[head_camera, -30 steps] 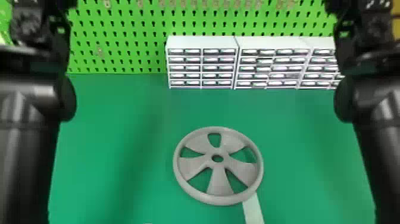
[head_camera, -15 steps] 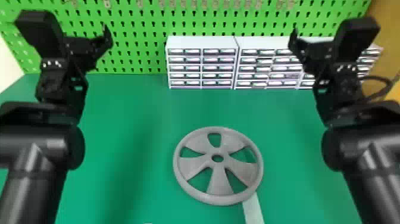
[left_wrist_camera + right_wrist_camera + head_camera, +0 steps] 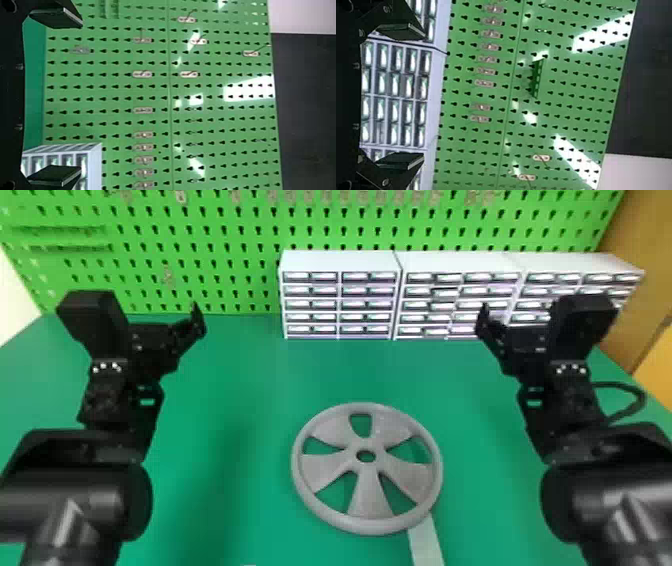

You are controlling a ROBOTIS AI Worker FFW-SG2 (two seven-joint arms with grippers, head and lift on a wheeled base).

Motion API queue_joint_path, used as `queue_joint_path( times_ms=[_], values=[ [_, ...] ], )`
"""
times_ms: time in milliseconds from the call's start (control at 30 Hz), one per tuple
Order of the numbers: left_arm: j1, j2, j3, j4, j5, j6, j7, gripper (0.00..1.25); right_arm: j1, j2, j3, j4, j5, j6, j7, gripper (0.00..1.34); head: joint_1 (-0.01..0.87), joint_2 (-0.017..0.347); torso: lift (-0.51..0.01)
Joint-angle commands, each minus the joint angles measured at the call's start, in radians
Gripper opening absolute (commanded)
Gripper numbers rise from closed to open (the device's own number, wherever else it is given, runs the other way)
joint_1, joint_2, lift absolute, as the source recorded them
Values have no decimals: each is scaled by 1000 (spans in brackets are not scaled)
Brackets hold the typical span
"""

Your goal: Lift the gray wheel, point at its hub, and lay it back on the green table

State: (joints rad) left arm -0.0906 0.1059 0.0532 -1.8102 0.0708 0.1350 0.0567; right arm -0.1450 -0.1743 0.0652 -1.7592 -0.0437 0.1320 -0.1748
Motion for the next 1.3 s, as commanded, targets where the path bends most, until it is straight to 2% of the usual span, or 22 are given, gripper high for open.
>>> queue_joint_path(
  times_ms=[0, 167, 367, 633, 900, 1267],
  values=[
    [42, -15, 4, -1, 14, 0, -1, 1246, 56, -2, -21, -20, -13, 3, 0, 1120, 692, 48, -93],
    [81, -28, 5, -3, 35, -6, -9, 1241, 117, -7, -39, -43, -27, 1, 0, 1120, 692, 48, -93],
    [131, -29, -9, -3, 47, -17, -20, 1236, 180, 13, -59, -68, -41, -11, 2, 1120, 692, 48, -93],
    [161, -34, -4, 17, 38, -21, -31, 1236, 259, 13, -45, -75, -82, -15, 2, 1111, 692, 48, -93],
    [192, -37, -35, 15, 40, -55, -35, 1236, 286, 10, -42, -89, -76, -15, 2, 1095, 692, 48, -93],
    [180, -37, -59, 15, 32, -66, -35, 1236, 289, 6, -41, -94, -76, -14, 2, 1095, 692, 48, -93]
  ],
)
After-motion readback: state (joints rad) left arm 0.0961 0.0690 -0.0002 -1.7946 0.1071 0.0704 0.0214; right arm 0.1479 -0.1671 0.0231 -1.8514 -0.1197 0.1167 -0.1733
